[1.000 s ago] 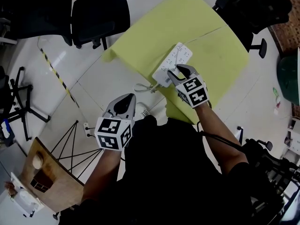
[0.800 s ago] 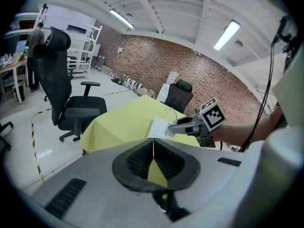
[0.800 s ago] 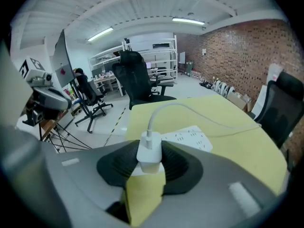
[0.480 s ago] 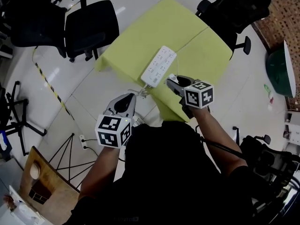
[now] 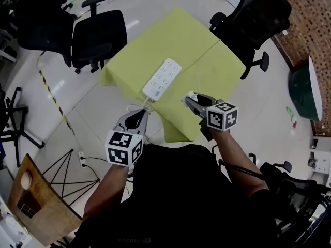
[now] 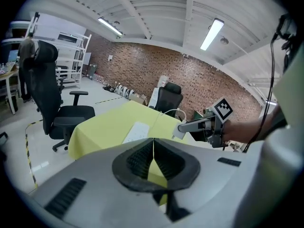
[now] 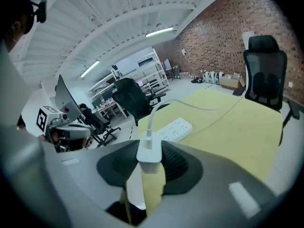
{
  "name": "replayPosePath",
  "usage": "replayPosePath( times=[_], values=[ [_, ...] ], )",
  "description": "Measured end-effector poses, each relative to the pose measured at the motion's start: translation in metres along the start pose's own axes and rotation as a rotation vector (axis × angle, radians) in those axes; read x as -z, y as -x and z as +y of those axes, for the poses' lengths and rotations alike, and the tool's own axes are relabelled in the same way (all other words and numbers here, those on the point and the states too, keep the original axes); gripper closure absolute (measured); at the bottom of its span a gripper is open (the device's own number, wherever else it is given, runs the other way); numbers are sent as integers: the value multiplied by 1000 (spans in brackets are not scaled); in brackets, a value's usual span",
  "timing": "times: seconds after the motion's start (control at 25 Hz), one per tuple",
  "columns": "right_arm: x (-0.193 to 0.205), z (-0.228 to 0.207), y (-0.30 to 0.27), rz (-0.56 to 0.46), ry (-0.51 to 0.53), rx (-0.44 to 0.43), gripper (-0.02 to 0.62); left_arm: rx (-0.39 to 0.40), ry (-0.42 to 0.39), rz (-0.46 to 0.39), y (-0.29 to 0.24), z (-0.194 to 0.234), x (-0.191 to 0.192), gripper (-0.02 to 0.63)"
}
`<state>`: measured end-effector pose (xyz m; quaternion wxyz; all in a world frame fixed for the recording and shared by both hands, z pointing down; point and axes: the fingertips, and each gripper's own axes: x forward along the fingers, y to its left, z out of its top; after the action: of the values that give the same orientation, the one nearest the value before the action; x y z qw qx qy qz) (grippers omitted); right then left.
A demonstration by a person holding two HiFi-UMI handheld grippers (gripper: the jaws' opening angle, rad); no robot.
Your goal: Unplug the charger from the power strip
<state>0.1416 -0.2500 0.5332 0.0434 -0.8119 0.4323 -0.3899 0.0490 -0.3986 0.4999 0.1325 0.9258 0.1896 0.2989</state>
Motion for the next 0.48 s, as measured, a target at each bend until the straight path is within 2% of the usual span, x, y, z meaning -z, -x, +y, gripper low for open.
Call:
replayPosePath(
  times=[0.16,0.28,0.36,0.48],
  values=[
    [0,-26,22,-10,25,-62,457,-106,19,-34,-6,-21,1,595],
    [3,-45,37,-13,43,-130,457,-192,73,-76,-14,-48,0,595],
    [5,-61,46,-18,41,-163,457,-219,108,-102,-22,-74,1,595],
    [16,-81,55,-22,-13,-202,457,-253,114,-113,-29,-112,14,595]
  ],
)
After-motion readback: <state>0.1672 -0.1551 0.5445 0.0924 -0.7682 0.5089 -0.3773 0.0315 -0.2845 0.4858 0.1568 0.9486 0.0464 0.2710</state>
